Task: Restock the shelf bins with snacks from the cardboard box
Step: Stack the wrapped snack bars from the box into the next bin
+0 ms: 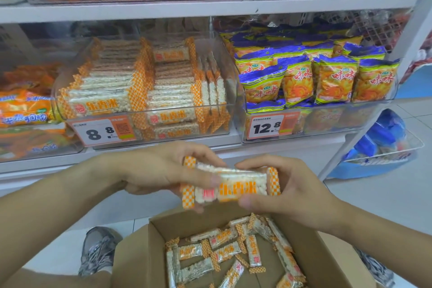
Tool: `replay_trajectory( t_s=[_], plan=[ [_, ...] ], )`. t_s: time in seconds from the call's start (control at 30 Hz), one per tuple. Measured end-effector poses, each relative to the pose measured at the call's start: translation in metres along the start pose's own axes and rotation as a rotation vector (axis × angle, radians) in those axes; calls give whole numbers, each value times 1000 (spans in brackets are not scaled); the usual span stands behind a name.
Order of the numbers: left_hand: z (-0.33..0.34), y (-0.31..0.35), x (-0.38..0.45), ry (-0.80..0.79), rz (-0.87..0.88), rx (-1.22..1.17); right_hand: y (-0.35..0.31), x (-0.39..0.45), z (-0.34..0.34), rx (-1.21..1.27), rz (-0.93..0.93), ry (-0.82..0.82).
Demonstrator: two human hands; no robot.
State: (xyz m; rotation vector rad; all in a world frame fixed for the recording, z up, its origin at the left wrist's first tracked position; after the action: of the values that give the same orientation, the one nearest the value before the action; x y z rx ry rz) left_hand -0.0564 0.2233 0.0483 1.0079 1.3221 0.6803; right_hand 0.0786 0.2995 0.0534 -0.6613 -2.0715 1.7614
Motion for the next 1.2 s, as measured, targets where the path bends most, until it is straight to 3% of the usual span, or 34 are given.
replay_trajectory(
  t_s=[0.13, 0.27, 0.37, 0.63, 0.77, 0.97, 1.2],
  plan=[
    [-27, 16, -7, 221, 145, -214, 9, 2, -1, 224, 125, 128],
    [-16, 20, -7, 230, 236, -270, 11, 6, 5, 350, 164, 169],
    [-22, 20, -10, 301, 260, -320, 4, 11, 7, 264, 129, 166],
    [-24, 15, -19, 284, 213, -406, -12, 18, 11, 88, 29, 155],
    [-30, 13, -25, 333, 204, -386, -16, 18, 11, -74, -35, 163],
    [-38, 23, -39, 313, 281, -307, -30, 13, 15, 105, -81, 156],
    [-60, 54, -75, 448, 512, -24, -91, 29, 28, -228, -363, 183]
  ],
)
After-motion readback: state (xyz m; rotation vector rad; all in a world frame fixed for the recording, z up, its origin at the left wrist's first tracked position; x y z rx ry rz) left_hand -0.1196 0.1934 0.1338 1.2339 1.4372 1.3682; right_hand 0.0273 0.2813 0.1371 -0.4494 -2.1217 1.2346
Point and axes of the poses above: each hand's wrist, its own x-axis towards the middle knuckle, its own z-axis out of the palm, y = z × x, the point moved 10 cm from there along x, towards the middle knuckle, and after that the axes turned 1 degree about z, right-handed, at the moved point
